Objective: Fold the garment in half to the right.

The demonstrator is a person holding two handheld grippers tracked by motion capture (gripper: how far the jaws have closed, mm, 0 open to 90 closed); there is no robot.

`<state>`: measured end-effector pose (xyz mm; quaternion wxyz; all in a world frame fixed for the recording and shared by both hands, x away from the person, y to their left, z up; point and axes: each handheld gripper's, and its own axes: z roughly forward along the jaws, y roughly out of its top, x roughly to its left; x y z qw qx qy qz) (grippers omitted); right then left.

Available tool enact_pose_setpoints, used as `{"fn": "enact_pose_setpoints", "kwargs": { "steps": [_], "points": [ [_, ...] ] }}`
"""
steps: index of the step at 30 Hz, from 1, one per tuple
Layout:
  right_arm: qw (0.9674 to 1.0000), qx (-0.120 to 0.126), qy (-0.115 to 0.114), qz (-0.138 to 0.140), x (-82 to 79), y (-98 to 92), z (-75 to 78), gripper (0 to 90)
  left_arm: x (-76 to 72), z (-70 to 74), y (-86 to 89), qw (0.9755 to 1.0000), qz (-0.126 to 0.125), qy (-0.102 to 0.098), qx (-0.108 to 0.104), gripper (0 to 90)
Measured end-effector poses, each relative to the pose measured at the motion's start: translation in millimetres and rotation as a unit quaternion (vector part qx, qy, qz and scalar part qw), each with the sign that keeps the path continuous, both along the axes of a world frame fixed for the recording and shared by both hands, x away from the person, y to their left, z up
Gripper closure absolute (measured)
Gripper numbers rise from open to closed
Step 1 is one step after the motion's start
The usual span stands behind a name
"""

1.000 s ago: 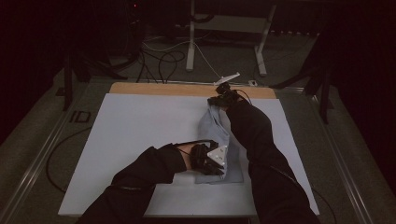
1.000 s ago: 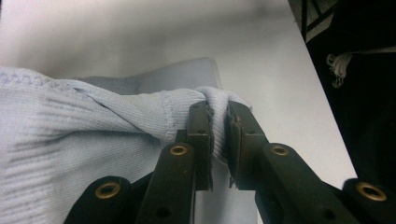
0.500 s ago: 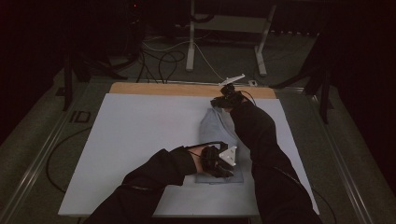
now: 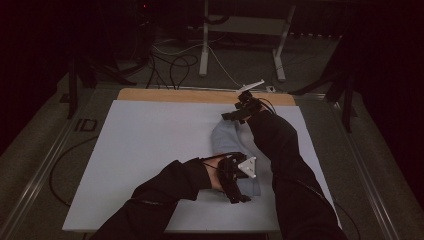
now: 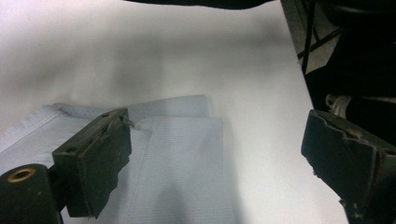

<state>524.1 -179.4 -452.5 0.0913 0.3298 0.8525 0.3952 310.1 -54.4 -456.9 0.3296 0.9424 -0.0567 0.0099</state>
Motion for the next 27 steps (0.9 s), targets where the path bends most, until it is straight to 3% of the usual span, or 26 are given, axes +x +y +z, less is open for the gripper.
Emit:
{"fn": "enact_pose_setpoints", "kwargs": {
  "steps": [3,18,27],
  "points": [
    [1.0,0.005,-0.002,-0.003,-0.4,-2.0,2.5,10.5,1.2,2.4,3.3,1.0,0.003,0.003,-0.002,3.1],
    [0.9999,0.003,-0.011,-0.001,-8.6,-7.5,7.8,10.2,1.3,10.6,23.8,0.9997,0.023,-0.004,-0.009,1.1],
    [0.9998,0.007,-0.018,0.007,-20.7,-11.2,5.3,10.2,1.8,13.5,51.2,0.9986,0.048,0.0,-0.023,0.7]
  ]
}}
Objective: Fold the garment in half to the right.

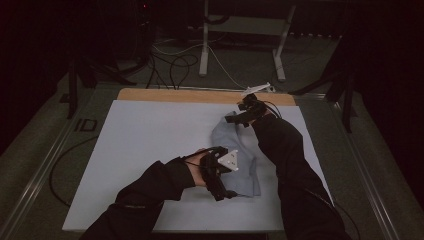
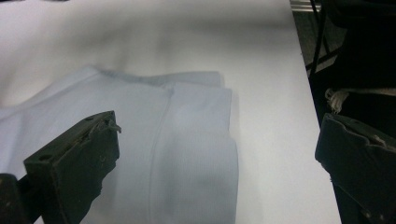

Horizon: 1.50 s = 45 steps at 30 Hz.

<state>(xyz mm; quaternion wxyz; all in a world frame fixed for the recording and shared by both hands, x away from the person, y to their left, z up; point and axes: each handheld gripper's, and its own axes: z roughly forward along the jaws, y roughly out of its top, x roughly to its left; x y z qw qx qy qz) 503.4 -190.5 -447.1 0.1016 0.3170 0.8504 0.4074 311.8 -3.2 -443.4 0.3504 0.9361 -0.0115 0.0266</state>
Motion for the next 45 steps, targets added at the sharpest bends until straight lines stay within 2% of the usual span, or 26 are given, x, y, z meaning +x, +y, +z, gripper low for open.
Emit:
{"fn": "enact_pose_setpoints", "kwargs": {
  "steps": [3,7,8,9,11,13,16,17,18,19,20,21,24,25,26,27,28,33,37,40,43,45],
  "points": [
    [1.0,-0.004,-0.003,0.001,-4.1,-1.3,-1.8,10.2,-0.5,0.6,8.6,1.0,0.009,0.003,-0.003,0.7],
    [1.0,-0.005,-0.005,0.001,-8.4,-4.4,-5.9,10.0,-1.0,0.7,34.9,0.9993,0.036,0.008,-0.008,0.8],
    [1.0,-0.004,-0.002,-0.001,-9.4,-5.1,-6.8,9.9,-1.0,0.7,34.9,0.9993,0.036,0.008,-0.008,0.7],
    [1.0,-0.004,-0.002,-0.003,-10.0,-6.0,-7.8,9.6,-1.6,-1.1,47.6,0.9988,0.045,0.011,-0.012,0.7],
    [1.0,-0.004,-0.003,-0.007,-11.7,-7.5,-10.0,9.3,-1.6,-2.5,54.3,0.9984,0.053,0.015,-0.012,0.7],
    [0.9998,0.0,0.005,-0.018,-11.2,-9.7,-12.6,9.3,-1.5,-6.1,68.8,0.9974,0.068,0.02,-0.017,0.7],
    [0.9995,0.002,0.016,-0.026,-10.5,-11.8,-17.9,9.3,-0.4,-12.9,89.1,0.9949,0.094,0.027,-0.026,0.7],
    [0.9994,0.002,0.02,-0.028,-10.6,-11.7,-19.9,9.3,-1.1,-17.5,101.3,0.9933,0.109,0.026,-0.029,0.7],
    [0.9992,0.003,0.025,-0.029,-11.0,-11.3,-22.0,9.3,-1.1,-17.5,101.3,0.9933,0.109,0.026,-0.029,0.7],
    [0.9992,0.003,0.028,-0.029,-11.2,-10.7,-24.2,9.3,-2.3,-22.0,112.5,0.9916,0.122,0.029,-0.029,0.7],
    [0.9992,0.003,0.028,-0.029,-11.2,-10.7,-24.2,9.3,-2.3,-22.0,112.5,0.9916,0.122,0.029,-0.029,0.7],
    [0.999,0.001,0.035,-0.029,-11.6,-9.4,-29.9,9.3,-4.5,-26.9,122.4,0.9898,0.136,0.03,-0.029,0.7],
    [0.9984,-0.002,0.045,-0.034,-10.0,-9.0,-37.8,9.3,-8.2,-34.6,136.2,0.9872,0.153,0.037,-0.027,0.7],
    [0.9981,-0.001,0.048,-0.038,-9.1,-8.7,-40.7,9.3,-8.2,-34.6,136.2,0.9872,0.153,0.037,-0.027,0.7],
    [0.9979,-0.003,0.052,-0.038,-8.0,-8.9,-43.7,9.3,-10.1,-39.1,144.6,0.9847,0.167,0.038,-0.03,0.7],
    [0.9977,-0.006,0.053,-0.042,-6.9,-8.5,-47.0,9.3,-11.2,-40.9,148.4,0.9833,0.174,0.041,-0.035,0.7],
    [0.9977,-0.006,0.053,-0.042,-6.9,-8.5,-47.0,9.3,-11.2,-40.9,148.4,0.9833,0.174,0.041,-0.035,0.7],
    [0.996,-0.013,0.073,-0.05,-3.2,-6.9,-61.0,9.6,-17.0,-47.9,166.1,0.9777,0.201,0.035,-0.05,0.7],
    [0.9952,-0.013,0.086,-0.045,-2.6,-6.3,-66.6,15.6,-19.5,-52.4,177.0,0.9738,0.216,0.039,-0.061,0.7],
    [0.9942,-0.025,0.093,-0.048,-3.1,-4.8,-69.6,22.5,-22.5,-56.8,182.1,0.9728,0.219,0.041,-0.063,0.7],
    [0.9935,-0.032,0.099,-0.045,-4.3,-3.3,-70.2,37.4,-25.0,-60.5,186.8,0.971,0.226,0.041,-0.066,0.7],
    [0.9938,-0.044,0.093,-0.043,-5.4,-2.8,-69.0,51.1,-26.3,-61.3,188.8,0.9701,0.23,0.039,-0.067,0.7]
  ]
}}
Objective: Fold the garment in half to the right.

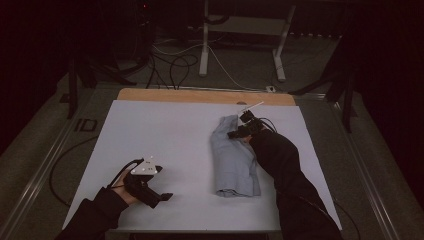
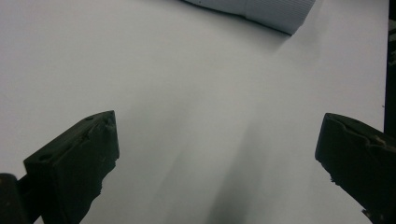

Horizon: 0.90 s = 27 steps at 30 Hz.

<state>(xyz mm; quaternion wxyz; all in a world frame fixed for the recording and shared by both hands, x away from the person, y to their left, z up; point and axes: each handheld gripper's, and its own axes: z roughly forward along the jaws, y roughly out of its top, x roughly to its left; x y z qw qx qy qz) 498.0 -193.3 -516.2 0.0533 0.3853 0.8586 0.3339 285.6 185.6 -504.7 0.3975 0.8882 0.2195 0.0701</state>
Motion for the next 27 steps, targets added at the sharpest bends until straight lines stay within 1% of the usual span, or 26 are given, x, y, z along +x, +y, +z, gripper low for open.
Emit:
{"fn": "enact_pose_setpoints", "kwargs": {
  "steps": [2,3,4,6,7,8,11,12,14,16,17,20,26,27],
  "points": [
    [0.9998,-0.014,-0.014,0.004,-0.9,0.0,2.6,62.5,-1.1,0.0,2.3,1.0,0.003,-0.003,-0.003,0.7],
    [0.9997,-0.018,-0.019,0.003,-1.6,-0.1,4.2,69.4,-1.4,0.1,3.4,1.0,0.004,-0.004,-0.004,0.7],
    [0.9996,-0.017,-0.022,0.0,-2.1,-0.2,5.5,74.8,-1.9,0.2,4.1,1.0,0.005,-0.005,-0.005,0.7],
    [0.9996,-0.016,-0.025,0.0,-2.6,-0.1,8.8,81.7,-2.7,0.4,5.4,0.9999,0.006,-0.007,-0.005,0.7],
    [0.9994,-0.017,-0.03,0.003,-2.7,0.3,10.7,83.0,-2.8,0.3,6.1,0.9999,0.007,-0.008,-0.006,0.7],
    [0.9993,-0.017,-0.033,0.004,-2.9,1.2,12.8,83.5,-2.9,0.1,6.7,0.9999,0.009,-0.008,-0.007,0.7],
    [0.9987,-0.003,-0.05,0.003,-2.4,2.5,21.5,83.7,-3.7,-0.3,8.2,0.9999,0.011,-0.008,-0.007,0.7],
    [0.9986,0.008,-0.052,0.002,-1.8,2.5,24.6,83.8,-3.6,-0.4,8.7,0.9999,0.011,-0.009,-0.007,0.7],
    [0.9983,0.012,-0.058,-0.002,0.2,1.9,28.3,83.7,-4.0,-0.6,9.6,0.9998,0.013,-0.008,-0.01,0.6],
    [0.9988,0.006,-0.048,-0.006,3.2,1.3,26.6,83.7,-4.4,-0.8,10.0,0.9999,0.012,-0.007,-0.008,0.6],
    [0.9989,0.0,-0.047,-0.005,3.9,1.2,24.9,83.7,-4.7,-0.7,10.3,0.9999,0.01,-0.007,-0.01,0.6],
    [0.9993,-0.007,-0.036,-0.008,5.4,-0.5,18.7,83.6,-5.4,-0.3,11.5,0.9998,0.008,-0.008,-0.016,0.5],
    [0.9996,-0.008,-0.024,-0.013,8.4,-2.5,7.9,82.2,-6.3,-1.1,14.0,0.9997,0.015,-0.006,-0.02,0.5],
    [0.9996,-0.018,-0.02,-0.013,9.9,-1.9,3.3,80.4,-6.2,-1.3,14.8,0.9997,0.014,-0.005,-0.017,0.5]
  ]
}}
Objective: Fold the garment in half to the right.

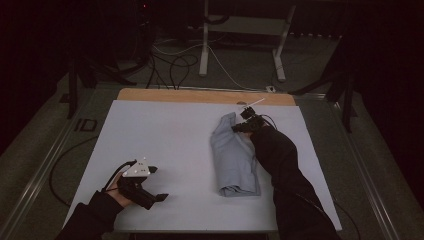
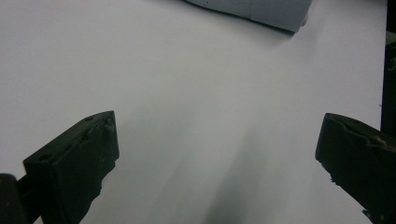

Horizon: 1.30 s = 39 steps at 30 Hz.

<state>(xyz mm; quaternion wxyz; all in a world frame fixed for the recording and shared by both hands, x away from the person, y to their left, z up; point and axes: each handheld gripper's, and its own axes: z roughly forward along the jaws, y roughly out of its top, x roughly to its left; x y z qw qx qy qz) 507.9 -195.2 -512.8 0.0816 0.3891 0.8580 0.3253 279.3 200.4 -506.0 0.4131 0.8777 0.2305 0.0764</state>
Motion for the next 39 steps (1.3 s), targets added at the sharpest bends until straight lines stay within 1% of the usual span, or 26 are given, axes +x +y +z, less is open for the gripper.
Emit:
{"fn": "enact_pose_setpoints", "kwargs": {
  "steps": [3,5,10,11,13,18,20,21,23,28,29,30,34,37,39],
  "points": [
    [1.0,-0.005,0.001,-0.004,1.2,0.8,-4.2,74.7,-0.4,-1.1,1.9,1.0,0.004,0.002,0.002,0.5],
    [1.0,-0.003,-0.001,-0.004,2.0,-0.2,-5.2,71.4,-0.7,-1.5,2.6,1.0,0.003,0.002,0.005,0.5],
    [0.9999,-0.012,0.001,-0.009,1.5,0.9,-3.0,57.7,-1.3,-1.4,2.7,1.0,0.002,0.001,0.003,0.5],
    [0.9998,-0.014,-0.003,-0.009,0.9,1.3,-1.7,54.5,-1.3,-1.1,2.8,1.0,0.002,0.001,0.003,0.5],
    [0.9999,-0.01,-0.006,-0.004,-0.2,1.2,1.9,48.6,-1.1,-0.3,3.4,1.0,0.003,0.001,-0.001,0.5],
    [0.9998,0.014,-0.008,0.007,-4.2,2.6,14.0,30.1,-2.1,0.3,5.4,1.0,0.0,0.0,0.0,0.5],
    [0.9994,0.028,-0.009,0.021,-6.5,2.7,18.1,24.2,-2.1,0.2,6.9,1.0,0.003,0.0,-0.003,0.4],
    [0.9991,0.031,-0.009,0.027,-8.1,3.2,19.8,21.3,-1.9,0.2,7.7,1.0,0.002,-0.001,-0.003,0.4],
    [0.9985,0.044,-0.007,0.033,-11.2,4.6,22.8,19.5,-1.5,-0.2,8.9,1.0,0.003,-0.001,-0.005,0.5],
    [0.9979,0.045,-0.01,0.046,-16.8,8.2,26.1,15.4,-1.5,-1.1,10.7,1.0,0.0,-0.001,-0.004,0.4],
    [0.9978,0.044,-0.012,0.047,-18.6,9.3,27.4,15.4,-1.3,-1.8,11.8,1.0,0.002,0.0,-0.008,0.4],
    [0.9973,0.05,-0.016,0.051,-21.4,9.9,30.2,15.6,-1.1,-2.2,12.6,1.0,0.002,0.0,-0.008,0.5],
    [0.9961,0.053,-0.03,0.063,-28.5,12.2,37.2,15.7,-0.4,-4.4,14.8,0.9999,0.003,0.0,-0.01,0.5],
    [0.9952,0.06,-0.035,0.069,-36.1,14.1,43.2,15.7,-1.3,-4.6,15.7,0.9999,0.002,-0.002,-0.01,0.5],
    [0.9944,0.059,-0.039,0.078,-41.8,15.7,47.4,15.7,-1.4,-4.6,17.0,0.9999,0.004,-0.002,-0.011,0.5]
  ]
}}
